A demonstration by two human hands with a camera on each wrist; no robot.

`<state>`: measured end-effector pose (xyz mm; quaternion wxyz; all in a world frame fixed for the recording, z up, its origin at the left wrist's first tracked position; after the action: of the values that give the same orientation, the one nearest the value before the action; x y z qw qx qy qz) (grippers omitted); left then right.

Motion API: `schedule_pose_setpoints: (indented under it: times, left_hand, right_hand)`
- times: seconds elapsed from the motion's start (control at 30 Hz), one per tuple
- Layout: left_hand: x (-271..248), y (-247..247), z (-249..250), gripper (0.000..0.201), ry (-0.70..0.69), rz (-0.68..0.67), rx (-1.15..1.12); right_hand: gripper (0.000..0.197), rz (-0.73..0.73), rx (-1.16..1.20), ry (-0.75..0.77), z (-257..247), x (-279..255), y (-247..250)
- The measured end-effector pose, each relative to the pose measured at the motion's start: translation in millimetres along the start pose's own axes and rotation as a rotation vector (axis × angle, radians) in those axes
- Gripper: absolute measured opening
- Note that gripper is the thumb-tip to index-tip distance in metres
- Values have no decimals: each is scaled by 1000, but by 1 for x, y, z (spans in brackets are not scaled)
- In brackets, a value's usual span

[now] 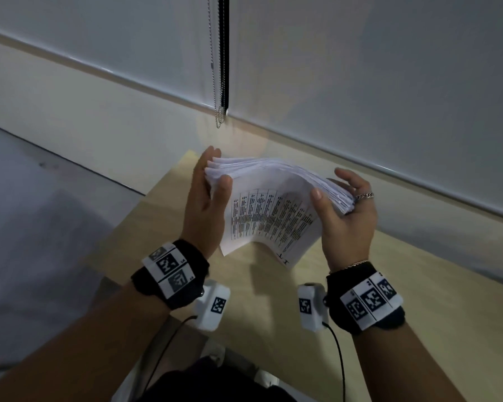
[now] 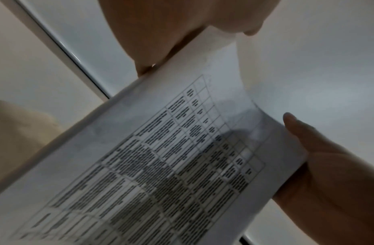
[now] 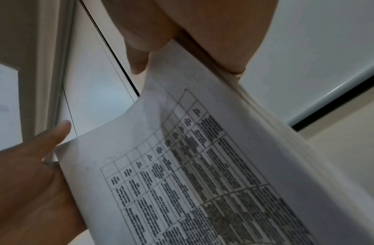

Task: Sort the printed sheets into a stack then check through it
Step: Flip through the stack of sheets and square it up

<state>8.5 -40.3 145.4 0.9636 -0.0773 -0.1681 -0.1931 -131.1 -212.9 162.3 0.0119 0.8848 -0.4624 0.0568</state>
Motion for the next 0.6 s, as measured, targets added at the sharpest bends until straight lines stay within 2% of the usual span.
schedule_pose_setpoints:
  times: [0.17, 0.27, 0.43, 0.57, 0.6]
  left_hand:
    - [6, -2, 5, 55, -39, 43, -6]
    - [6, 1, 2, 65, -51, 104, -28]
    - [17, 1, 1, 31, -19, 94, -7]
    - [24, 0, 0, 32, 22, 127, 0]
    - [26, 0, 1, 33, 30, 137, -20]
  right_hand:
    - [16, 90, -10, 45, -6, 0, -2]
    - [10, 105, -45, 63, -8, -1, -3]
    - [12, 140, -49, 78, -8, -1, -6]
    - [18, 94, -9, 84, -9, -3, -9]
    - [25, 59, -4, 85, -9, -4, -10]
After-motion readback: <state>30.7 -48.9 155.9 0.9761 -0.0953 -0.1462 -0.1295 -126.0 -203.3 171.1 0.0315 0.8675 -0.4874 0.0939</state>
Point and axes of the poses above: each hand's wrist, its own x-axis towards the middle knuckle, its own y-axis out of the back of the hand, z = x × y, the point moved 3 cm from there along x, towards the middle knuckle, and after that the axes turned 9 degrees about -y, right-handed, at the moved point
